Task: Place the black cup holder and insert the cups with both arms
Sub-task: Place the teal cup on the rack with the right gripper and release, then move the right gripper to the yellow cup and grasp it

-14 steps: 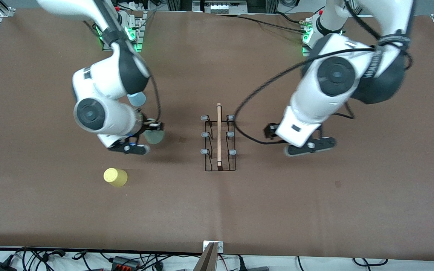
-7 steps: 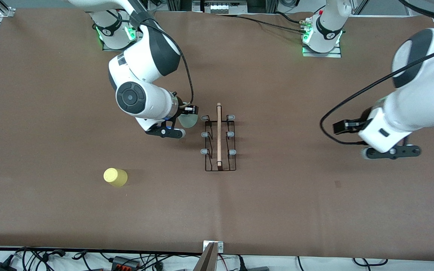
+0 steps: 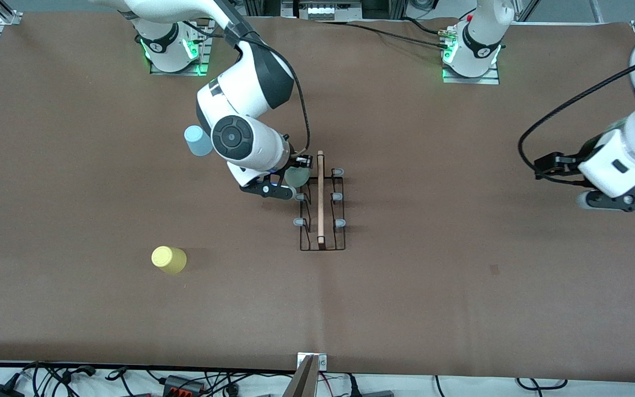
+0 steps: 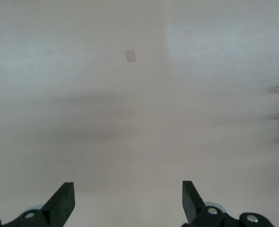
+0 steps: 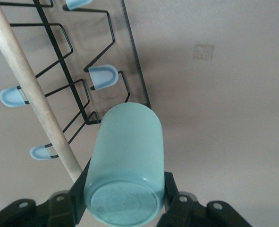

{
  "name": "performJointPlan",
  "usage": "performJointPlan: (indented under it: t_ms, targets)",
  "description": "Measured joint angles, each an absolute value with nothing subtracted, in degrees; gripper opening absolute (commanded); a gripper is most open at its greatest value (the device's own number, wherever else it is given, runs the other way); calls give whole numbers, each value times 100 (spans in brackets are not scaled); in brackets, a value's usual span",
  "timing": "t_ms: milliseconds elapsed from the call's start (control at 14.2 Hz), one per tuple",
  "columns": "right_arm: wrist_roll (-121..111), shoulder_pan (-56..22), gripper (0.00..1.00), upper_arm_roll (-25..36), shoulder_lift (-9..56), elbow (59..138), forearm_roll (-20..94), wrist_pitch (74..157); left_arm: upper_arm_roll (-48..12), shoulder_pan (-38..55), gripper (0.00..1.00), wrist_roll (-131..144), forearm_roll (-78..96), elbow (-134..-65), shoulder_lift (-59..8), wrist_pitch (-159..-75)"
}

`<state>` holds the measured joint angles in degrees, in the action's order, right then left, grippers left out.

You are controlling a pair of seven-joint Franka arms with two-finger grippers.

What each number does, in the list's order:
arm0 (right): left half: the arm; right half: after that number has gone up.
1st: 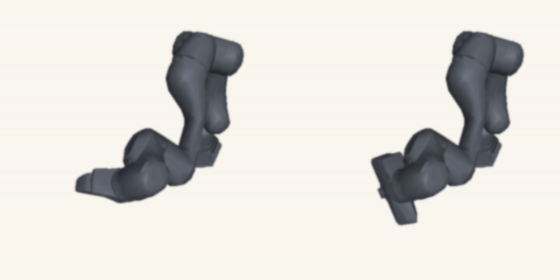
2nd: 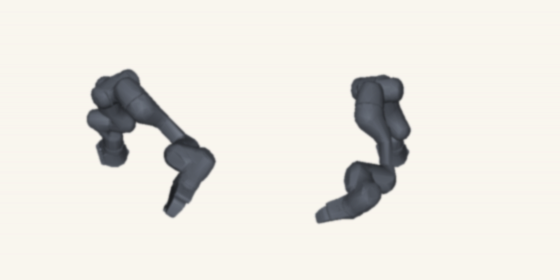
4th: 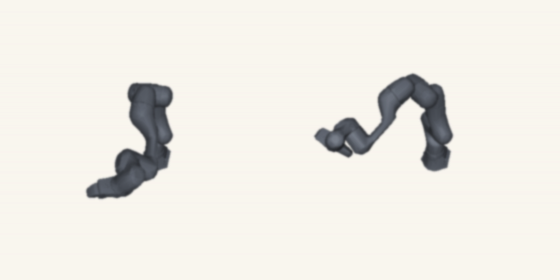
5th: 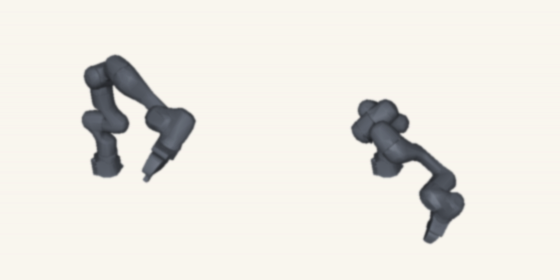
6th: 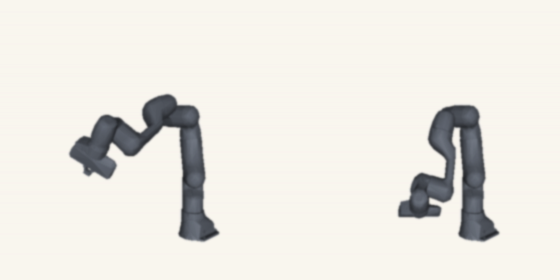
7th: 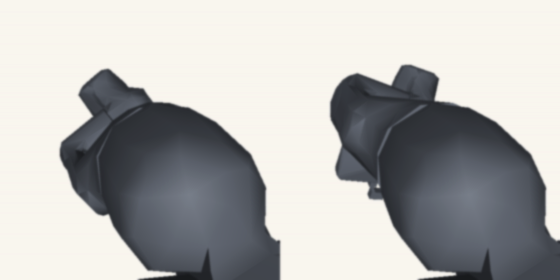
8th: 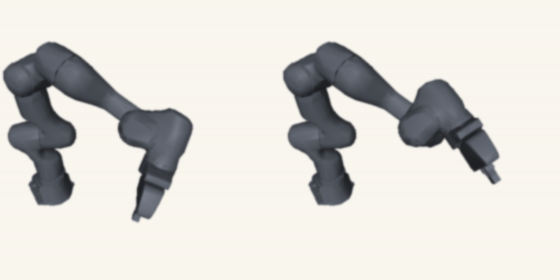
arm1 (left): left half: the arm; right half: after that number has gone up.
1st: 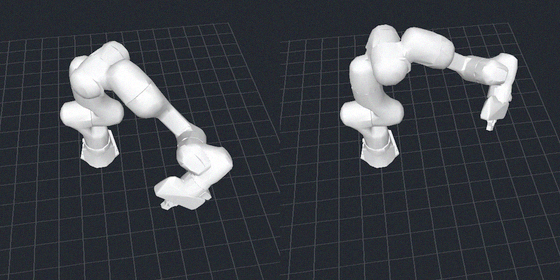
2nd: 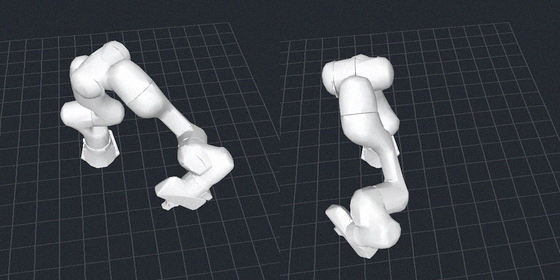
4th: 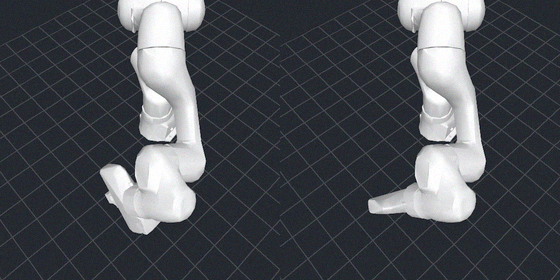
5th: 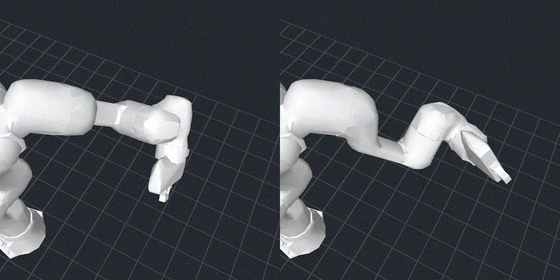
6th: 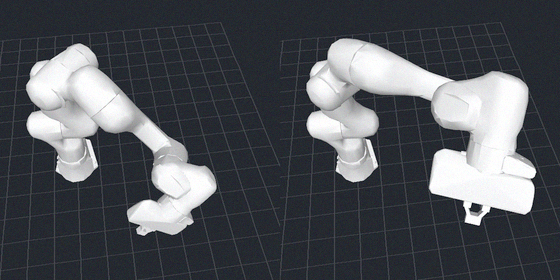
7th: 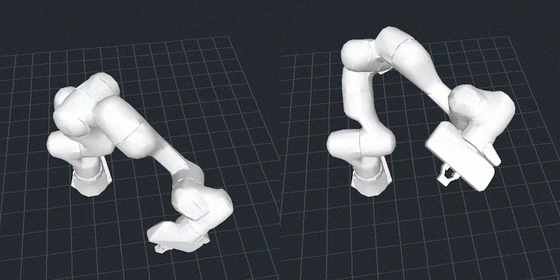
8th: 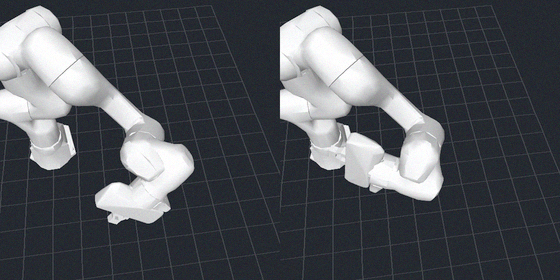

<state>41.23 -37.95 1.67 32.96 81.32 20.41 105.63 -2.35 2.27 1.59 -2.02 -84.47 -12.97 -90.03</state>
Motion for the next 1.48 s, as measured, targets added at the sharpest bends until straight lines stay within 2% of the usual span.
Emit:
performJointPlan:
  t_ms: [140, 281, 351, 421, 702, 983, 1264, 1475]
  targets:
    - [4142, -3834, 30, 167, 3349, 8132, 2040, 10628, -186, 225, 100, 159, -82, -9054, -967, -9261]
    - [4154, -3854, 31, 167, 3421, 8132, 2041, 10643, -135, 208, 100, 153, -50, -9094, -703, -9215]
    - [4155, -3855, 46, 167, 3468, 8132, 2041, 10647, -114, 197, 100, 139, -38, -9026, -580, -9136]
    - [4155, -3855, 99, 168, 3521, 8132, 2040, 10654, -101, 194, 100, 121, -36, -8973, -486, -9058]
    - [4327, -3854, 100, 177, 3645, 8088, 2040, 10714, -131, 206, 100, 95, 63, -8954, -409, -8973]
    - [4918, -3839, 100, 284, 3587, 7363, 2038, 10475, -140, 206, 100, 50, 91, -8954, -412, -8972]
    - [4962, -3466, 100, 1081, 3552, 7116, 1866, 10409, -155, 216, 100, 34, 98, -8968, -426, -8971]
    - [3861, -2780, 100, 1277, 3835, 7128, 1236, 10775, -156, 211, 100, 34, 101, -8985, -435, -8966]
